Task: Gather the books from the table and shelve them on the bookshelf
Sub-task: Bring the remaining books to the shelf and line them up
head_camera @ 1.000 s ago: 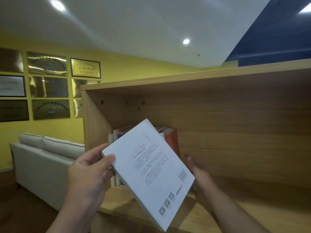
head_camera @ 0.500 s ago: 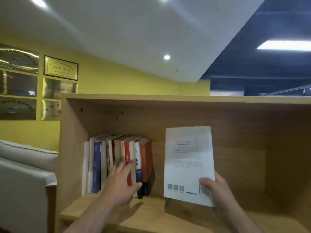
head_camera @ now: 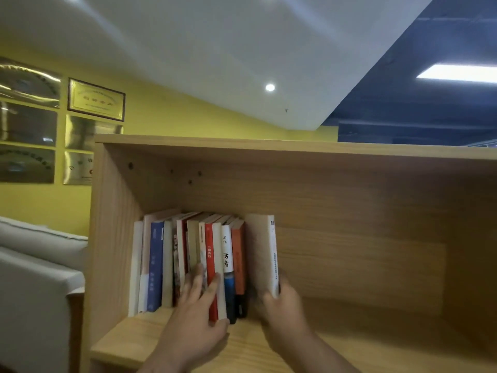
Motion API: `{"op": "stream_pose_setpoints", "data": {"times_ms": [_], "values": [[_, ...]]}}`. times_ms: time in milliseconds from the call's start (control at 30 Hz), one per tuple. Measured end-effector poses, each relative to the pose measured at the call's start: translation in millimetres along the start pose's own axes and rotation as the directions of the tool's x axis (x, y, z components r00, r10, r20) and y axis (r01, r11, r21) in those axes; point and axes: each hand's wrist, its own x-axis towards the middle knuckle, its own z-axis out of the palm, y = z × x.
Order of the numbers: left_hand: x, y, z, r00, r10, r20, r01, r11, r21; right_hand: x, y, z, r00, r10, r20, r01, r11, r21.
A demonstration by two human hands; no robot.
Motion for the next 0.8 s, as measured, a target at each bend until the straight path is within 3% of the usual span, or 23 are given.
{"op": "stream_pose_setpoints", "data": {"times_ms": [167, 267, 367, 500, 600, 700, 800], "values": [[2.3, -2.4, 3.8, 1.0, 0.021, -0.005, -0.021, 1.0, 0.016, 19.2, 1.1, 9.0, 0.956, -0.019, 0.291, 0.069, 0.984, -0.162], [6.4, -6.0, 5.0, 1.0, 0.019, 0.003, -0.019, 0.999, 0.035, 26.1, 3.4, 13.2, 0.95, 0.018, 0.311, -0.003, 0.999, -0.048], [6.2, -4.2, 2.8, 1.0, 0.016, -0.024, -0.015, 1.0, 0.02, 28.5, 12.1, 10.9, 0.942, 0.019, 0.334, -0.004, 0.999, -0.046], [10.7, 2.0, -10.9, 0.956, 0.054, -0.289, -0.07, 0.996, -0.046, 34.0, 17.4, 9.7, 0.938, 0.017, 0.346, -0.005, 0.999, -0.035], [40.8, 16.0, -43.9, 0.869, 0.199, -0.453, -0.183, 0.98, 0.08, 35.1, 19.1, 8.6, 0.938, 0.016, 0.346, 0.003, 0.999, -0.054], [72.9, 34.1, -74.0, 0.839, 0.357, -0.411, -0.235, 0.918, 0.319, 34.4, 21.5, 8.5, 0.942, 0.012, 0.334, 0.004, 0.999, -0.048], [83.7, 39.1, -82.5, 0.869, 0.339, -0.36, -0.215, 0.914, 0.343, 35.6, 21.3, 8.6, 0.942, 0.002, 0.337, 0.008, 0.999, -0.031]]}}
